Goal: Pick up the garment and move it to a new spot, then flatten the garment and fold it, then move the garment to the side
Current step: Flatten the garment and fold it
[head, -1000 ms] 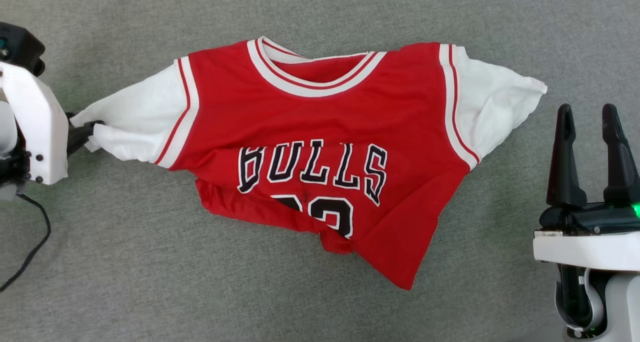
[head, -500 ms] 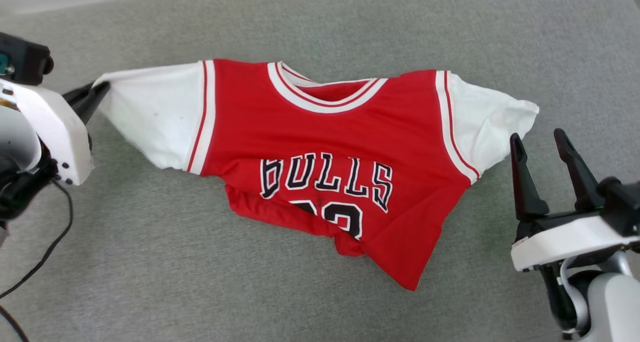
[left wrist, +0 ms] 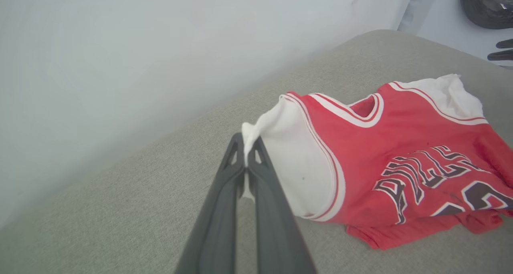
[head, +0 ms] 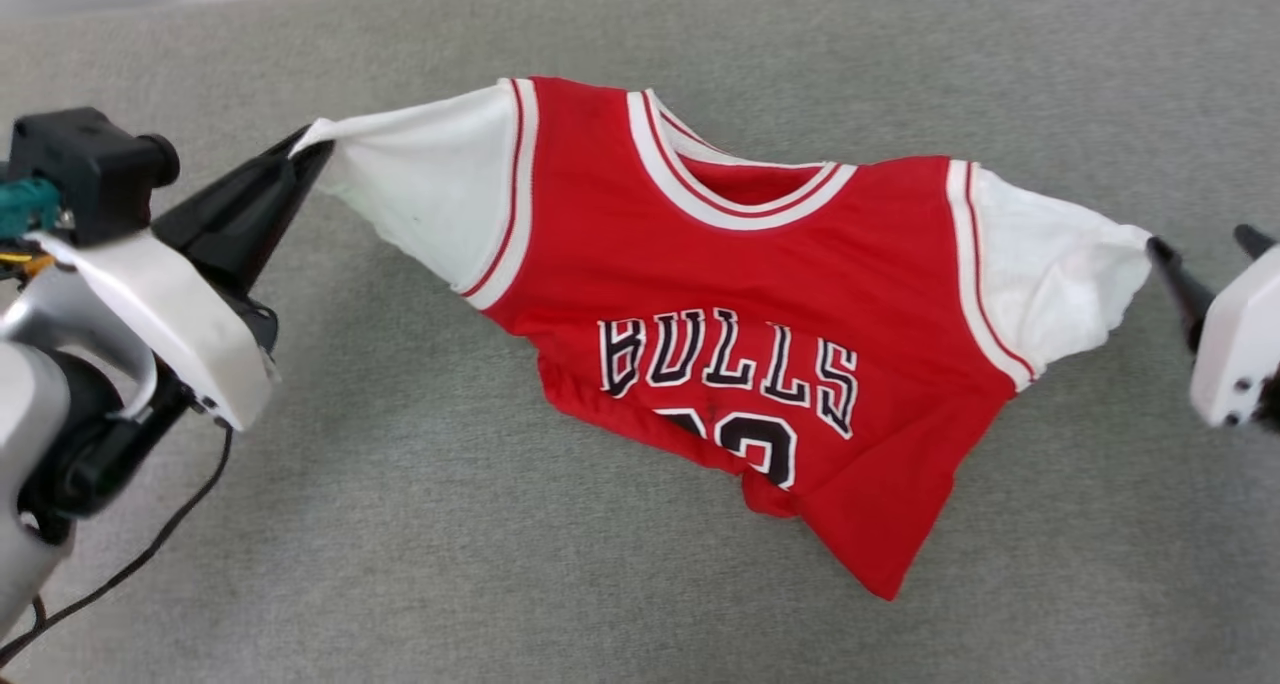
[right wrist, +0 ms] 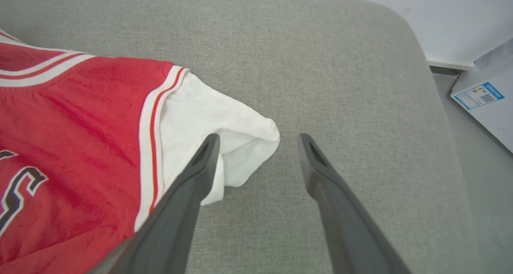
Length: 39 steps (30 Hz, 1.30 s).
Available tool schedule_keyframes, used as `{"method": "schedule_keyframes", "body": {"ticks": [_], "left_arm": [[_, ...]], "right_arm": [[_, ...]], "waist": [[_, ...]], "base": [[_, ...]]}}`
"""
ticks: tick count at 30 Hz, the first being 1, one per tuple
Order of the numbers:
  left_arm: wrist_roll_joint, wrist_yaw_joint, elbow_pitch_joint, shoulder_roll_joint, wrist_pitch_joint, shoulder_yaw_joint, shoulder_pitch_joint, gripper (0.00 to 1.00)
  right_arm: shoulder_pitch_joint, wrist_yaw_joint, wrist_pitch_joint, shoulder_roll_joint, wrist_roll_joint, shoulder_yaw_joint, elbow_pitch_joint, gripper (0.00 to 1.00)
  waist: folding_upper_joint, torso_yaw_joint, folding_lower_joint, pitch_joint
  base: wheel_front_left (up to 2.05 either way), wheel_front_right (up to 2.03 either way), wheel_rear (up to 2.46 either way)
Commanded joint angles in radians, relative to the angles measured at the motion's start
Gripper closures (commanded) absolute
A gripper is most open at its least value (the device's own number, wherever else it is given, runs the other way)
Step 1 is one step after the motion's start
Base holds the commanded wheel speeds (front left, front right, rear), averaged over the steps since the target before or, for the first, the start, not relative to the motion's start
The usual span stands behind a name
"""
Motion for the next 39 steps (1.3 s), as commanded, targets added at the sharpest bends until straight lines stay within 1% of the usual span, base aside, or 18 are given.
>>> {"method": "schedule_keyframes", "body": {"ticks": [1,3,6,9,12,17,21,25,26,27,28,29,31,34,39], "left_arm": [[0.015,0.025,-0.066,0.012,-0.011,0.002,0.033,1.0],[0.022,0.044,-0.131,0.021,-0.016,-0.003,0.055,1.0],[0.041,0.065,-0.209,0.033,-0.02,-0.007,0.07,1.0],[0.06,0.078,-0.261,0.028,-0.026,-0.013,0.076,1.0],[0.073,0.085,-0.293,0.02,-0.028,-0.017,0.07,1.0],[0.083,0.092,-0.315,0.011,-0.027,-0.023,0.066,1.0],[0.083,0.099,-0.329,0.006,-0.028,-0.028,0.074,1.0],[0.09,0.102,-0.325,0.012,-0.035,-0.029,0.08,1.0],[0.096,0.105,-0.323,0.016,-0.033,-0.029,0.08,1.0],[0.101,0.111,-0.321,0.018,-0.033,-0.029,0.08,1.0],[0.101,0.115,-0.32,0.017,-0.035,-0.029,0.081,1.0],[0.095,0.12,-0.319,0.013,-0.037,-0.027,0.085,1.0],[0.086,0.125,-0.317,0.008,-0.044,-0.022,0.091,1.0],[0.094,0.131,-0.3,0.017,-0.049,-0.024,0.103,1.0],[0.088,0.162,-0.293,0.029,-0.058,-0.017,0.13,1.0]], "right_arm": [[-0.069,0.0,0.089,-0.015,0.011,-0.022,0.024,0.0],[-0.118,0.0,0.168,-0.03,0.001,-0.026,0.054,0.0],[-0.185,0.0,0.255,-0.054,-0.03,-0.045,0.107,0.0],[-0.221,0.0,0.321,-0.059,-0.065,-0.066,0.171,0.0],[-0.22,0.0,0.37,-0.056,-0.094,-0.088,0.222,0.0],[-0.173,0.0,0.407,-0.044,-0.103,-0.097,0.264,0.0],[-0.125,0.0,0.385,-0.018,-0.091,-0.1,0.299,0.0],[-0.092,0.0,0.361,-0.009,-0.084,-0.086,0.33,0.0],[-0.084,0.0,0.357,-0.008,-0.078,-0.079,0.336,0.1],[-0.079,0.001,0.351,-0.009,-0.069,-0.072,0.341,0.51],[-0.077,0.001,0.337,-0.011,-0.062,-0.066,0.339,0.77],[-0.077,0.001,0.318,-0.017,-0.059,-0.061,0.336,1.0],[-0.086,0.001,0.275,-0.036,-0.057,-0.057,0.335,1.0],[-0.109,0.0,0.201,-0.064,-0.055,-0.045,0.323,1.0],[-0.137,0.0,0.107,-0.115,-0.005,-0.007,0.282,1.0]], "waist": [[0.0,0.03,0.0,0.029],[0.0,0.047,0.0,0.047],[0.0,0.079,0.0,0.073],[0.0,0.108,0.0,0.092],[0.0,0.135,0.0,0.105],[0.0,0.158,0.0,0.111],[0.0,0.168,0.0,0.117],[0.0,0.17,0.0,0.12],[0.0,0.169,0.0,0.119],[0.0,0.169,0.0,0.118],[0.0,0.169,0.0,0.117],[0.0,0.168,0.0,0.114],[0.0,0.166,0.0,0.104],[0.0,0.159,0.0,0.072],[0.0,0.138,0.0,-0.027]], "base": [[0.0,0.0,0.0],[0.0,0.0,0.0],[0.0,0.0,0.0],[0.0,0.0,0.0],[0.0,0.0,0.0],[0.0,0.0,0.0],[0.0,0.0,0.0],[0.0,0.0,0.0],[0.0,0.0,0.0],[0.0,0.0,0.0],[0.0,0.0,0.0],[0.0,0.0,0.0],[0.0,0.0,0.0],[0.0,0.0,0.0],[0.0,0.0,0.0]]}}
